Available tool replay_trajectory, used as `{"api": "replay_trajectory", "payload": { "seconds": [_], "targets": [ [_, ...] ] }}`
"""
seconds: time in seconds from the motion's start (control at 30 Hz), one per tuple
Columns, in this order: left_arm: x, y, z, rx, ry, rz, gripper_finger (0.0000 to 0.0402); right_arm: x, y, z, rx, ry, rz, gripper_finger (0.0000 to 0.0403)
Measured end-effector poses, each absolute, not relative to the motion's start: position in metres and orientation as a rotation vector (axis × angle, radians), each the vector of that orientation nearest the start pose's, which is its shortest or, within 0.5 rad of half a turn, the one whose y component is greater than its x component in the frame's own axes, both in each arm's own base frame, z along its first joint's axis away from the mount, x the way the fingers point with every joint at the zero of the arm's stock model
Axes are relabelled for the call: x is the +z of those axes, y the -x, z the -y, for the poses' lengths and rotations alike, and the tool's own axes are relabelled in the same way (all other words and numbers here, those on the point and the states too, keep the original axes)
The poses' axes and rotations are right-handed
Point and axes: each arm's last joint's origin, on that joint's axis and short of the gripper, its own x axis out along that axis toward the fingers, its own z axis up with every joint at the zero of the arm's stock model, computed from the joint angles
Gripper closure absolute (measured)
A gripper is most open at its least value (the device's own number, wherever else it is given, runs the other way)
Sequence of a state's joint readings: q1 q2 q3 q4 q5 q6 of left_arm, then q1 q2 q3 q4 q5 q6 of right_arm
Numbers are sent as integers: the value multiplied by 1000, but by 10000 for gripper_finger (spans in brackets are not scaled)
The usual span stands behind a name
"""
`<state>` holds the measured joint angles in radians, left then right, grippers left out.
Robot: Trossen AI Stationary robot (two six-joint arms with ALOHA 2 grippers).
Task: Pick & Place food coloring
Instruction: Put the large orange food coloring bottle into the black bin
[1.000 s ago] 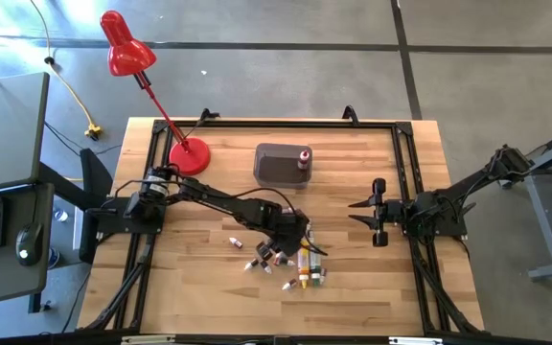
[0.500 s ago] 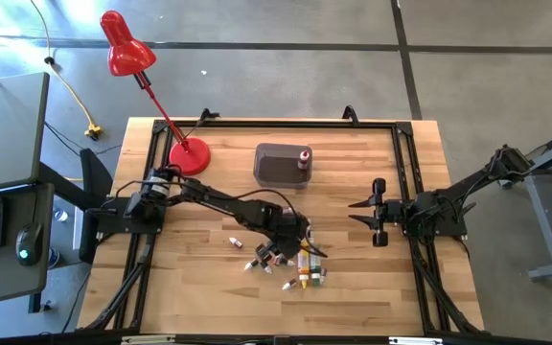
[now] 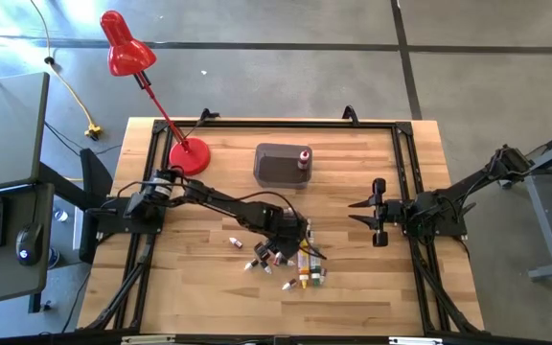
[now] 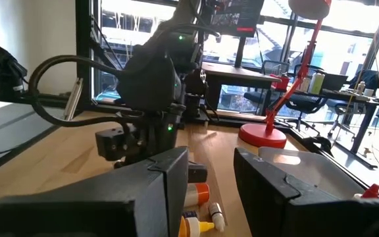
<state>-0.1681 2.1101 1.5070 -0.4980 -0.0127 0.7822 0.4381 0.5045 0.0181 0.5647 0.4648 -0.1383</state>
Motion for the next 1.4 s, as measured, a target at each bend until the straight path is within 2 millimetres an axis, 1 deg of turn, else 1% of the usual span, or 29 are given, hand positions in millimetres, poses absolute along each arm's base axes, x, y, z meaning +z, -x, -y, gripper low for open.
{"api": "replay_trajectory", "payload": {
  "seconds": [0.47, 0.63, 0.87, 1.0, 1.17, 1.4],
  "targets": [
    [152, -426, 70, -579, -784, -1024, 238, 177, -120, -42, -32, 104, 69, 285],
    [152, -426, 70, -549, -807, -1041, 238, 177, -120, -42, -31, 104, 68, 285],
    [152, -425, 69, -552, -821, -1057, 238, 177, -120, -42, -32, 104, 69, 285],
    [157, -426, 69, -560, -825, -1094, 238, 177, -120, -42, -32, 104, 69, 285],
    [164, -428, 69, -577, -812, -1096, 238, 177, -120, -42, -32, 104, 69, 285],
    [163, -424, 68, -611, -852, -1132, 238, 177, -120, -42, -32, 104, 69, 285]
  ]
}}
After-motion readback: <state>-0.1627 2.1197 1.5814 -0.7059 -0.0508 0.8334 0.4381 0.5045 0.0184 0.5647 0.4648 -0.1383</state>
